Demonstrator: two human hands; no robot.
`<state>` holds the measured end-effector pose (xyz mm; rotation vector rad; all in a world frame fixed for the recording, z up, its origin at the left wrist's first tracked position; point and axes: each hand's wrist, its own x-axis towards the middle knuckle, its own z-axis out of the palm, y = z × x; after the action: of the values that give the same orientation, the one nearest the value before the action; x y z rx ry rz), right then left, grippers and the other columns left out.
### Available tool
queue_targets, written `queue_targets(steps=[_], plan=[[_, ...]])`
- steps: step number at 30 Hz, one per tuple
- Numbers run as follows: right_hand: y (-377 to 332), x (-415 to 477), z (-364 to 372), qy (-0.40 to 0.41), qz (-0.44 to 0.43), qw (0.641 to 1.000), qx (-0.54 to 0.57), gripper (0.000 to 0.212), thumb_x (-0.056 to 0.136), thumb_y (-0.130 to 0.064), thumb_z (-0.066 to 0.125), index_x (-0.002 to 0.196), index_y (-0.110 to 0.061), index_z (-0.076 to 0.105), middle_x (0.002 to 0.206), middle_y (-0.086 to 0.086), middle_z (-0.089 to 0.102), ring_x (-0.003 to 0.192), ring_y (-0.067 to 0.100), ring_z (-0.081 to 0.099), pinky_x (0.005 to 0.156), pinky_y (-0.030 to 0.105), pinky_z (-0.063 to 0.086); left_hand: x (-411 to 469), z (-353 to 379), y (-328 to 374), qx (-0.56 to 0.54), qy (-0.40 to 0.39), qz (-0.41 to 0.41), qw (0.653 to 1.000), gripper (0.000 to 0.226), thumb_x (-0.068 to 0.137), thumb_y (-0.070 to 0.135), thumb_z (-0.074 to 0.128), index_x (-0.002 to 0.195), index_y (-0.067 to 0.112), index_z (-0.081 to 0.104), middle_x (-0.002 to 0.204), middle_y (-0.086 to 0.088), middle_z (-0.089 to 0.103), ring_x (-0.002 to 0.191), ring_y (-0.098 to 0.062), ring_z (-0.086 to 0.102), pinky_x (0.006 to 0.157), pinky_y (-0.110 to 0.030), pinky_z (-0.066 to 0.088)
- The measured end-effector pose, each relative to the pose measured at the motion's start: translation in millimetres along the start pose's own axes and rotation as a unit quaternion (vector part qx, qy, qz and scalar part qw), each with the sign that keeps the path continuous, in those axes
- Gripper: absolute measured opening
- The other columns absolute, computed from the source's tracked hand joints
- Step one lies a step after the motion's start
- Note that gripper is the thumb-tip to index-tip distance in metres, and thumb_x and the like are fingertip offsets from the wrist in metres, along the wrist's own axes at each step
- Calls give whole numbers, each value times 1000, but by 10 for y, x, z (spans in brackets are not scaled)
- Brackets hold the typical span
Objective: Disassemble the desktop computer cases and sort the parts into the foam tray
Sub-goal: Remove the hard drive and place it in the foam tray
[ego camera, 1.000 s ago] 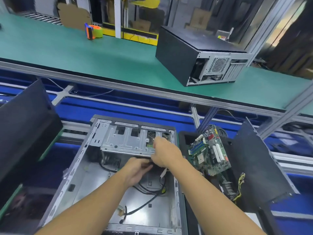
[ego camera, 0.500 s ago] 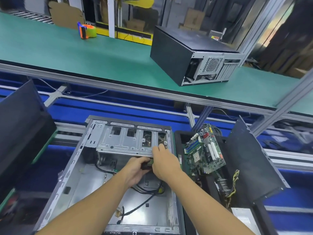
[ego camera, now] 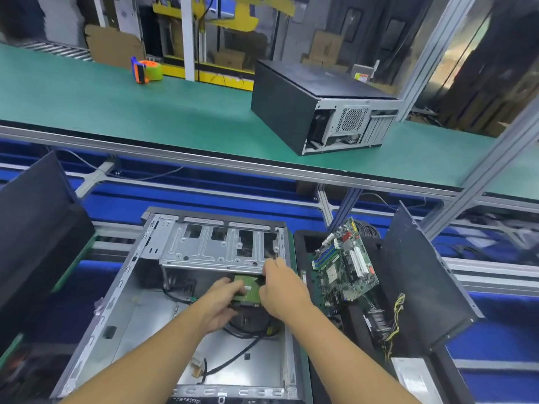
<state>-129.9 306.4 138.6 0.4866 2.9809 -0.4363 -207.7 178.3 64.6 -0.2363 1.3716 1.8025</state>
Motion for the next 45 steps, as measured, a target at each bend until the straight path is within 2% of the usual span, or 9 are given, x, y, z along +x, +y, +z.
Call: queue_targets(steps=[7,11,16,21,24,28,36,40,45], plan=[[86,-72,-66,-30,2,999,42,36,96,-20,50,131,-14,43,130,7,47,106,32,54,75,36,37,-183,-9,-80,28,-9,-6,1000,30,81,-10,45,106,0,57,93,-23,62,82,-35,63,73,-47,57],[172,-153,-88,-36,0,996,80,24,94,-19,50,117,-15,45,120,5,50,90,28,50,73,36,40,-353,-122,-175,41,-25,-30,998,26,84,-11,42,100,0,58,92,-27,67,86,-42,67,79,-54,59],[295,-208,-144,-25,-5,986,167,18,95,-26,50,110,-15,47,114,5,54,92,26,55,79,38,48,-627,-422,87,100,-12,-46,994,21,85,-10,44,93,4,57,70,-14,61,56,-25,61,57,-39,56],[367,-239,-150,-48,-6,973,228,21,96,-34,51,108,-17,52,105,1,56,89,23,56,72,32,43,-1021,-703,263,149,-16,-28,988,42,69,-9,49,106,1,68,81,-15,58,57,-18,49,52,-29,44],[312,-268,-204,-56,-3,950,308,26,96,-42,45,99,-21,60,92,0,65,69,15,58,62,27,45,-1142,-595,368,104,-36,30,993,45,73,-8,50,111,2,70,95,-18,64,63,-18,54,51,-29,49],[300,-296,-432,-64,36,867,493,31,93,-51,45,90,-25,62,55,6,60,45,19,52,45,23,42,-1195,-238,509,109,-81,72,988,34,72,-3,57,89,18,78,87,-9,69,66,-14,60,53,-27,50],[1135,-403,-990,-24,7,865,501,19,91,-40,70,89,-20,71,75,16,59,39,16,42,40,21,34,-922,547,616,149,-192,59,968,43,72,-2,65,112,11,72,86,-9,71,71,-17,67,61,-32,57],[1658,-617,-1124,-31,41,866,497,19,96,-42,65,97,-24,71,111,0,69,39,16,43,43,22,37,-691,950,552,230,-227,50,945,41,87,-8,57,118,13,72,87,-7,68,67,-12,61,60,-27,55],[2163,-990,-1167,-52,68,882,463,27,98,-38,63,94,-13,69,86,13,61,41,16,44,40,23,36,-405,1481,408,271,-261,77,923,51,86,-13,58,119,24,74,93,-8,74,61,-8,59,56,-19,51]])
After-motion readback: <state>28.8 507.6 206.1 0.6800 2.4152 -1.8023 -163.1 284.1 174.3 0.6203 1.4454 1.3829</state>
